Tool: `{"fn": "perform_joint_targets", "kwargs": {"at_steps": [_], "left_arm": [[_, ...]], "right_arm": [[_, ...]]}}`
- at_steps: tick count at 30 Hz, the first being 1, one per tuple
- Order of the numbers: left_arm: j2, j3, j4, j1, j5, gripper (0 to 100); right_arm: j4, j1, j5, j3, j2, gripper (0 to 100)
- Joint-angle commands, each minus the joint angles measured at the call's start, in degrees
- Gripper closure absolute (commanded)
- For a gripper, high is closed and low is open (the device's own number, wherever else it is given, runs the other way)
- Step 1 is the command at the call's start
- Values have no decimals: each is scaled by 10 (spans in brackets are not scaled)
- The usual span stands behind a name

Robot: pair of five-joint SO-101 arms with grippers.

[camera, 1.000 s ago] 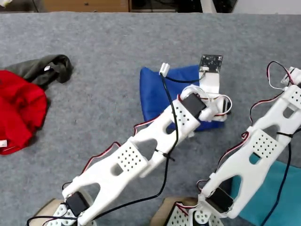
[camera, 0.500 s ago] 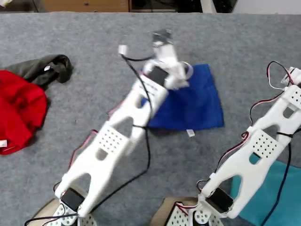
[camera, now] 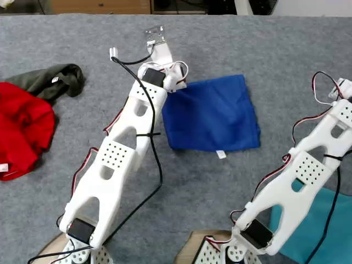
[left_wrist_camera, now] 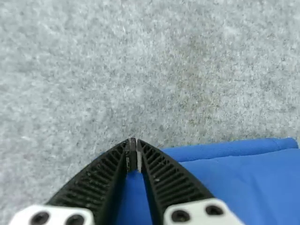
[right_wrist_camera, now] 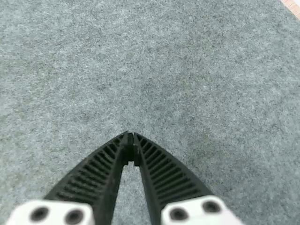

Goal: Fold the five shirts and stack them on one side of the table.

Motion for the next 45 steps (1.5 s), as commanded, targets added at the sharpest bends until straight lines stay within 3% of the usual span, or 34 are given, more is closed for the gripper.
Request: {"fn": "perform_joint_targets", "kwargs": {"at_steps": [1, 7, 14, 24, 34, 40, 45], "left_arm": [[-22, -23, -3, -5, -5, 981], [-64, -111, 111, -24, -5, 981], [-97, -84, 246, 9, -6, 981], [-49, 69, 51, -13, -4, 981], [-51, 71, 91, -43, -4, 981], [-51, -24, 137, 4, -5, 981], [-59, -113, 222, 17, -5, 981]], "right_arm": [[-11, -10, -1, -22, -15, 994], [-12, -14, 15, -25, -5, 994], [-12, -14, 14, -25, -5, 994], [-11, -13, 14, -25, -5, 994], [4, -36, 18, -27, -6, 994], [116, -121, 156, -24, -107, 994], [221, -245, 283, -8, -189, 995]]}}
